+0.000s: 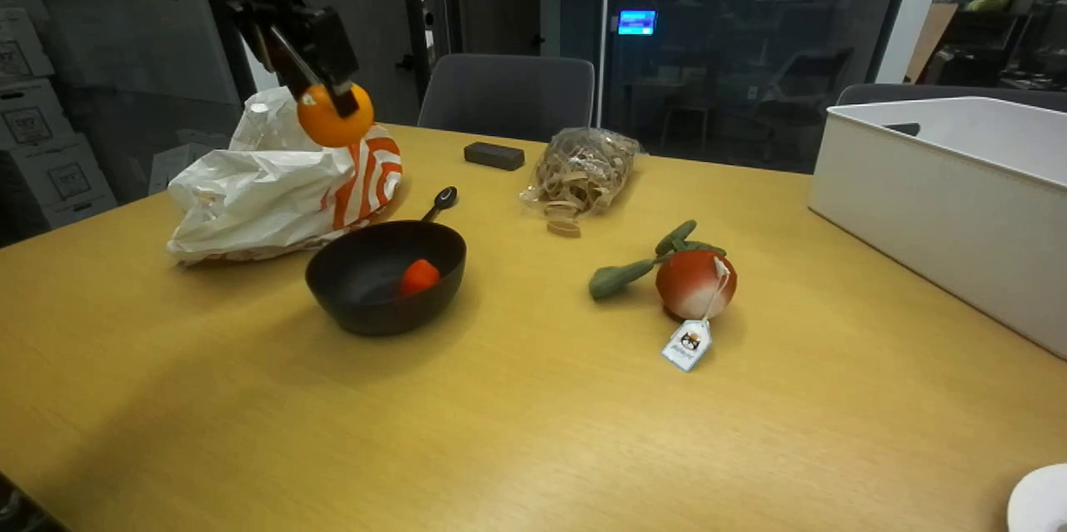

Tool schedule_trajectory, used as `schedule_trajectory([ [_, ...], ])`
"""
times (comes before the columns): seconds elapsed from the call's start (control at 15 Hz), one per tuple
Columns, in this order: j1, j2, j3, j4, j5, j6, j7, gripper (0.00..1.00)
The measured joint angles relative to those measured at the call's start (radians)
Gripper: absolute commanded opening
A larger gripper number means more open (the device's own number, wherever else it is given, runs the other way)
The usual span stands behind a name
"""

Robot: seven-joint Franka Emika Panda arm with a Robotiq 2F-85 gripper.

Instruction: Move the black bowl closer to the plastic bag and move all the objects in it to the plastic bag

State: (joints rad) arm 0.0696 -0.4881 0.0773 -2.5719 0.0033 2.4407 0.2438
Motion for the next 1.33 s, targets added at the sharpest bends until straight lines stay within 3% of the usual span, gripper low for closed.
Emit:
schedule_trajectory([
  [0.4,0.136,-0.029,0.087,-0.012,0.033,0.017,-0.06,0.53],
  [0.73,0.181,0.028,0.175,-0.016,0.021,0.074,-0.076,0.53],
  [1.0,0.153,0.118,0.255,-0.005,-0.106,0.209,-0.045,0.53],
  [1.33,0.026,0.256,0.334,0.065,-0.357,0.292,0.087,0.53],
])
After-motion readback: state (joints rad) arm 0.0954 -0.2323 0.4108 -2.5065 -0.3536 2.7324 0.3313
